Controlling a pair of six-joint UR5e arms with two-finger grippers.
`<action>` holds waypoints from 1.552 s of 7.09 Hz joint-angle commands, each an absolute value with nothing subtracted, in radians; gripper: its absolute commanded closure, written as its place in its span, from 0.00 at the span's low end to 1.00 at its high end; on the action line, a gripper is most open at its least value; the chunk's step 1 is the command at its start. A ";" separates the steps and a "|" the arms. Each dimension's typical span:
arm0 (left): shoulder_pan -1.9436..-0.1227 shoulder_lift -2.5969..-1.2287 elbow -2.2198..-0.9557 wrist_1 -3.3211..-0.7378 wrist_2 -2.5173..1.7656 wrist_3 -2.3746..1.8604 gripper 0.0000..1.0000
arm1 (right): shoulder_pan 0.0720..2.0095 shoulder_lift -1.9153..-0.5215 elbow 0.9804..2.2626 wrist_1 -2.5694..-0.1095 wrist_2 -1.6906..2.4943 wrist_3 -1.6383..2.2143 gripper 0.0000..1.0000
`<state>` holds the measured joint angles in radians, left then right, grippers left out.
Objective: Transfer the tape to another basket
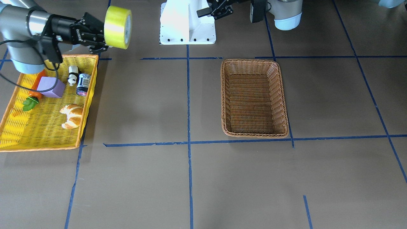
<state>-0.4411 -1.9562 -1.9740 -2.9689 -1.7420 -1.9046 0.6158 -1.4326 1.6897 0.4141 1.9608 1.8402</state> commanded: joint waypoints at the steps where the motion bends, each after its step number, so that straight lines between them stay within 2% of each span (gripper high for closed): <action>1: -0.419 -1.986 -1.973 -2.970 -1.736 -1.908 0.00 | 0.482 -1.381 1.709 0.402 1.867 1.841 1.00; 7: -0.324 -2.034 -1.962 -2.970 -1.649 -1.905 0.00 | 0.391 -1.325 1.709 0.391 1.767 1.829 1.00; 11: -0.322 -2.056 -1.957 -2.965 -1.641 -1.902 0.00 | 0.351 -1.325 1.709 0.390 1.753 1.790 1.00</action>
